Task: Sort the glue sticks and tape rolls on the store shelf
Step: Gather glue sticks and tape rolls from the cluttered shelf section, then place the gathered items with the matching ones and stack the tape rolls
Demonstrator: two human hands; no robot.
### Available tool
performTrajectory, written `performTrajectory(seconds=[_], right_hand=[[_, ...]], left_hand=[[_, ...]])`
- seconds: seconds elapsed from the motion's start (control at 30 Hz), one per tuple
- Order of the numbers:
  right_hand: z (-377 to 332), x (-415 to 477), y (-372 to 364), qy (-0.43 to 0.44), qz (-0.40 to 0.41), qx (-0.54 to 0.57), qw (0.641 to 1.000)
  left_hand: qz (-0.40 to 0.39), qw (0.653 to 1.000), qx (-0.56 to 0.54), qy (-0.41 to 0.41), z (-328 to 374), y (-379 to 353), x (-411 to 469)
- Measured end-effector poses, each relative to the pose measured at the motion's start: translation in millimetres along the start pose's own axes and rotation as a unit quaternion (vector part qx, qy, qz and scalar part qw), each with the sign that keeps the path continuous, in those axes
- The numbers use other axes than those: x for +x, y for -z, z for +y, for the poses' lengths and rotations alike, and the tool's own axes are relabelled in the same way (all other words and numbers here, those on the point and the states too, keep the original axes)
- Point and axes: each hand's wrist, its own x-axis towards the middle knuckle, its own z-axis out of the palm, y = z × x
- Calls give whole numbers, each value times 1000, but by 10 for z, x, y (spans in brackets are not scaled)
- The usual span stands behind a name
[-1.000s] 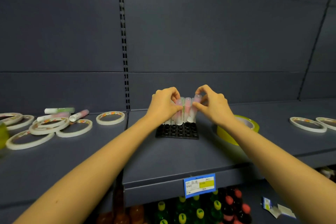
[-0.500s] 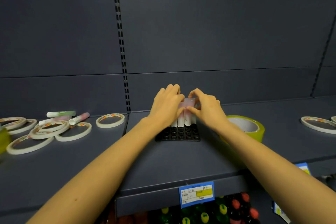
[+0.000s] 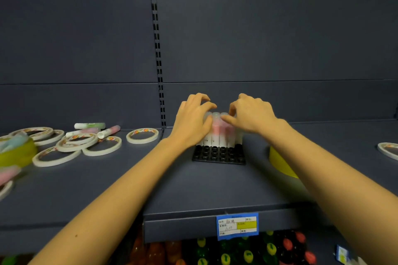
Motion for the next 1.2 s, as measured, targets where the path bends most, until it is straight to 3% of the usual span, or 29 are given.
performTrajectory(seconds=[0.07, 0.2, 0.43, 0.6, 0.87, 1.03, 1.2], right_hand=[[-139, 49, 69, 0, 2, -25, 1000], [-591, 98, 51, 33, 50, 69, 996], [-1486, 227, -203, 78, -78, 136, 985], [-1904, 450, -373, 18, -162, 142, 976], [-2264, 658, -791, -106, -179, 101, 973], [-2337, 720, -900, -140, -194, 75, 968], [-2305, 720, -730, -132, -148, 92, 976]], left_hand=[[13, 999, -8, 32, -108, 115, -91], [20, 995, 31, 94, -434, 393, -353], [21, 964, 99, 248, -1167, 980, -945], [-11, 933, 146, 330, -1609, 1330, -1235], [-20, 921, 174, 347, -2091, 1668, -1416], [-40, 930, 80, 356, -2278, 1729, -1405], [-116, 919, 197, 321, -2440, 1668, -1180]])
